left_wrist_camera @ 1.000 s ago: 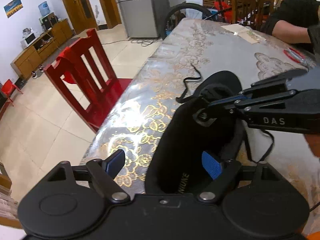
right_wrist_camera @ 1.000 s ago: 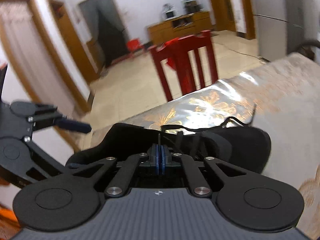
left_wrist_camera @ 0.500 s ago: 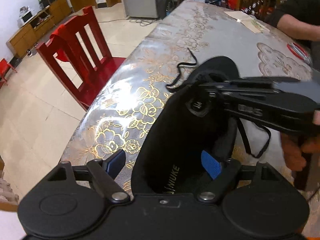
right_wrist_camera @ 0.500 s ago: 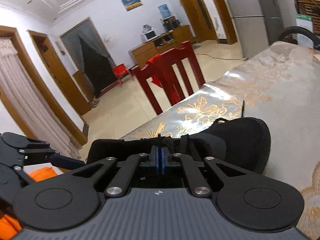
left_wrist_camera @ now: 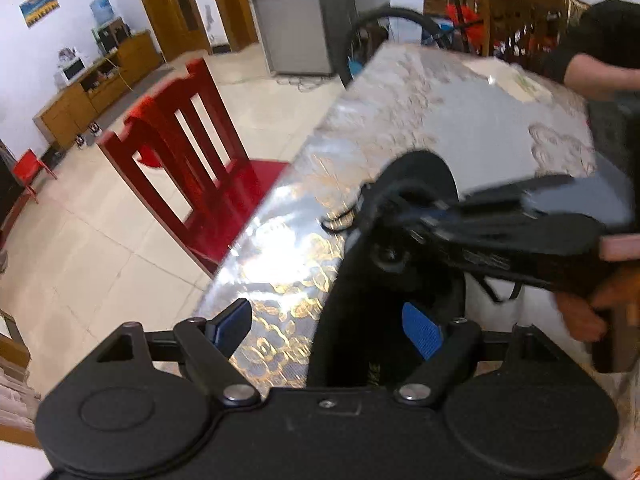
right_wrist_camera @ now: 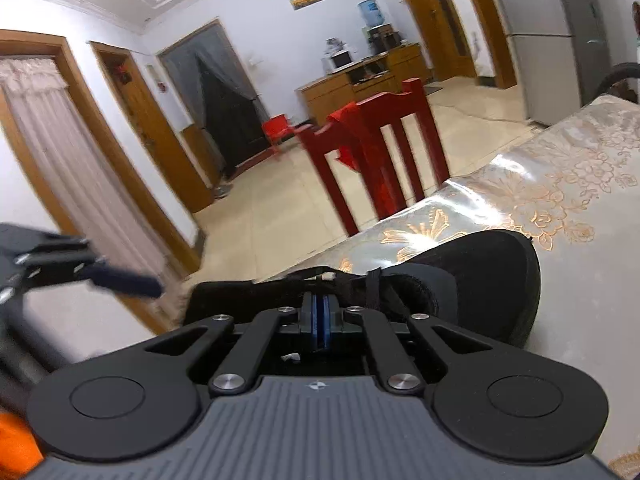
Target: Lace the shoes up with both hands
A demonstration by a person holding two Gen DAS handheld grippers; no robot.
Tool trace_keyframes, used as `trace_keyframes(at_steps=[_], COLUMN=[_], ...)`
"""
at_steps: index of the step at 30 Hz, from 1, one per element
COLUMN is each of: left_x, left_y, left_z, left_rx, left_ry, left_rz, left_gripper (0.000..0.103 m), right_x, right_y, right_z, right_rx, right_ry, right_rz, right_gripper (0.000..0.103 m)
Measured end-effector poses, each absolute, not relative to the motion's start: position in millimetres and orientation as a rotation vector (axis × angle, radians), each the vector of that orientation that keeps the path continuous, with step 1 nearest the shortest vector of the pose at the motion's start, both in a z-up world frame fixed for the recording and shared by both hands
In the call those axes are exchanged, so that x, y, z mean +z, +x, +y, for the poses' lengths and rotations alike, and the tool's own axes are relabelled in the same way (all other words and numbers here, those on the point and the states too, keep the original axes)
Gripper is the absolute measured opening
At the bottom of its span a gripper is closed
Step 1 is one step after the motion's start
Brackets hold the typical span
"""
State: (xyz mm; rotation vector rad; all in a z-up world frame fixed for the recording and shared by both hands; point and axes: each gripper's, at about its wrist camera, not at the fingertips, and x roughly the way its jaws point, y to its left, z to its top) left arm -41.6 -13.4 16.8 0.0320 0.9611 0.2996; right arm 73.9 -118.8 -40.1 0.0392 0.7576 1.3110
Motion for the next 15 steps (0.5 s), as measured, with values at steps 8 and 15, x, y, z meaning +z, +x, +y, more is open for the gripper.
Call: trace_keyframes(at_steps=[8,15], left_x=[29.1,8.6], left_y=[-30.7,-15.2], left_z=[-7.1,18.9], left_rx=[0.312,0.375], left_ry=[0.028,-0.069], left_rz=[0.912,0.94], left_gripper=[0.077,0.076], right_x=[-11.7,-24.9], right_y=[82.2,95.6], right_z=[-129.6,-112.0], right_rx=[1.471,1.491], right_ry=[-0.034,-0.05], right_rz=[0.831,0.934], right_gripper=[0.004,0.005])
